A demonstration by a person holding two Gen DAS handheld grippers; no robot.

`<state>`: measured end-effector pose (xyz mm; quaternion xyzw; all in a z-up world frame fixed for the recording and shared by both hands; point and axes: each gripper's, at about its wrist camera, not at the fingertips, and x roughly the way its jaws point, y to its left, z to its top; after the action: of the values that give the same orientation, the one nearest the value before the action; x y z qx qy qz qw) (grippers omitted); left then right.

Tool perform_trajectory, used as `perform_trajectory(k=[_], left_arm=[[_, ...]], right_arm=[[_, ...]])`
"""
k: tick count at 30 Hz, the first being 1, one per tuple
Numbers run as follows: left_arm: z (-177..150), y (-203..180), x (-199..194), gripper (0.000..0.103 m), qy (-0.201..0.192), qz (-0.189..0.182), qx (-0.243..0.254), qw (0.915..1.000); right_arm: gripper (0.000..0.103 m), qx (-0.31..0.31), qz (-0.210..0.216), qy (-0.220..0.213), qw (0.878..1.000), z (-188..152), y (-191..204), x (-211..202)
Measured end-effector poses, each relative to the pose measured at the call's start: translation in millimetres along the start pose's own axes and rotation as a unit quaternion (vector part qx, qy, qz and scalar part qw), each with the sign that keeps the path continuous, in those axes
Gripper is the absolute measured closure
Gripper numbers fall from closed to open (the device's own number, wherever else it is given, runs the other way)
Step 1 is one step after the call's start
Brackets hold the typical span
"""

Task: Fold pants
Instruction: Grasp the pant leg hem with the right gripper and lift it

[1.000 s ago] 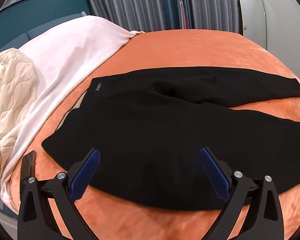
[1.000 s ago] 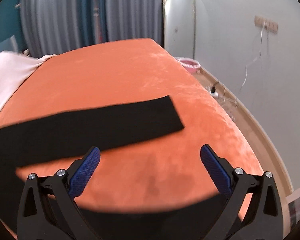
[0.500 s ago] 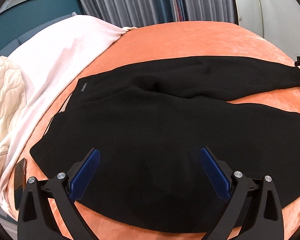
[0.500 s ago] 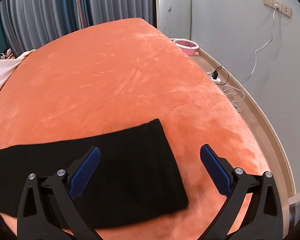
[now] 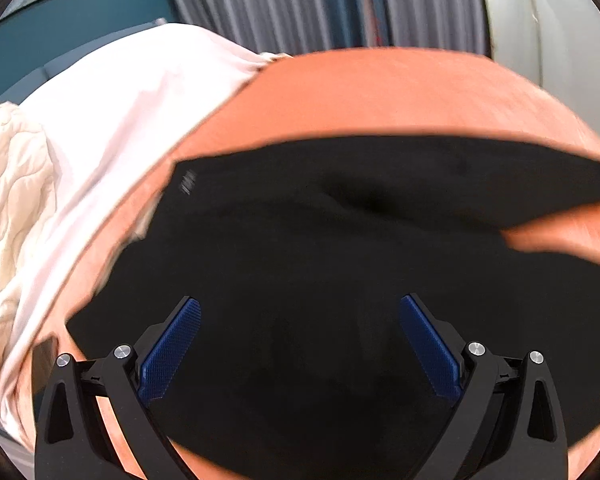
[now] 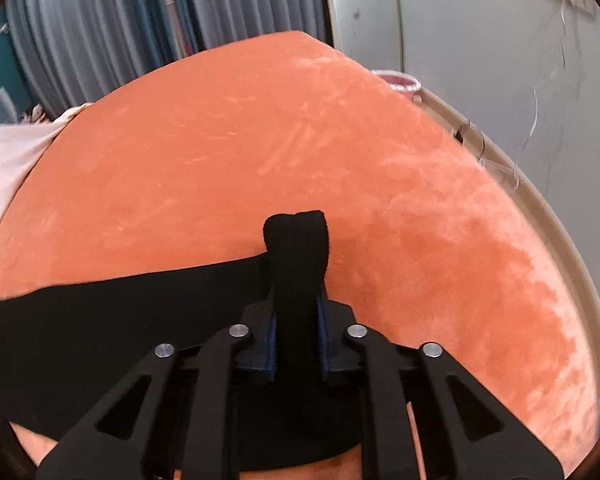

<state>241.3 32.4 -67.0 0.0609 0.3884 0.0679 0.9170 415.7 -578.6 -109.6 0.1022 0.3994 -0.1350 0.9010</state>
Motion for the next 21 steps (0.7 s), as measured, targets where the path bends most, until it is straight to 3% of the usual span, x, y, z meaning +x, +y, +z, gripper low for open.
perform_trajectory(k=[3, 6, 7, 9, 12, 14, 17, 18, 19, 21], left_arm=[[48, 46, 36, 0.006, 0.005, 0.023, -0.032, 0.9992], [106, 107, 105, 0.007, 0.037, 0.086, -0.068, 0.9933], [119, 123, 120, 0.014, 0.041, 0.107, -0.081, 0.9901], [143, 149, 154, 0.015, 0.050, 0.117, -0.091, 0.9877], [158, 166, 201, 0.016, 0.094, 0.141, -0.082, 0.9821], [158, 170, 220, 0.016, 0.110, 0.135, -0.087, 0.9808], [153, 173, 247, 0.018, 0.152, 0.089, -0.109, 0.9784], [150, 169, 254, 0.039, 0.160, 0.077, -0.113, 0.9776], [149, 168, 257, 0.066, 0.163, 0.063, -0.116, 0.9777], [151, 166, 252, 0.086, 0.156, 0.033, -0.143, 0.9768]], right_arm=[[0.090, 0.002, 0.004, -0.011, 1.000, -1, 4, -12], [0.090, 0.008, 0.004, -0.013, 1.000, -4, 4, -19], [0.090, 0.009, 0.002, -0.012, 1.000, -6, 4, -20], [0.090, 0.015, -0.003, -0.009, 1.000, -9, 5, -23], [0.090, 0.027, -0.005, -0.006, 1.000, -12, 5, -27], [0.090, 0.034, -0.004, -0.004, 0.999, -14, 7, -29], [0.090, 0.039, -0.008, 0.000, 0.999, -16, 9, -30], [0.090, 0.042, -0.010, 0.002, 0.999, -17, 9, -30], [0.090, 0.044, -0.011, 0.003, 0.999, -18, 10, -31], [0.090, 0.046, -0.011, -0.002, 0.999, -19, 13, -38]])
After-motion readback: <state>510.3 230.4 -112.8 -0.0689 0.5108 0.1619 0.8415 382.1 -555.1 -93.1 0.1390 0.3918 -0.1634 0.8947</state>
